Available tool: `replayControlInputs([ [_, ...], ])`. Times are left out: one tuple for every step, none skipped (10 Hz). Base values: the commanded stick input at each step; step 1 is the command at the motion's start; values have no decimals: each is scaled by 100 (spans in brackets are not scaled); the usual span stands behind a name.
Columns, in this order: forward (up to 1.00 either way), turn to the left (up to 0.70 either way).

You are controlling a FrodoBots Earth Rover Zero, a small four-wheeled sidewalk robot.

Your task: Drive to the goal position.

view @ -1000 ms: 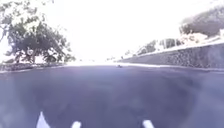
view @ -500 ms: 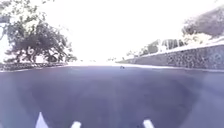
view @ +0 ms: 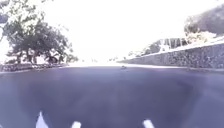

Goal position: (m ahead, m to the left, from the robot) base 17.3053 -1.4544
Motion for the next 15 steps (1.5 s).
replayControlInputs([
  [70, 0],
  [70, 0],
  [70, 0],
  [70, 0],
  [70, 0],
  [70, 0],
  [70, 0],
  [70, 0],
  [70, 0],
  [70, 0],
  [70, 0],
  [70, 0],
  [70, 0],
  [70, 0],
  [70, 0],
])
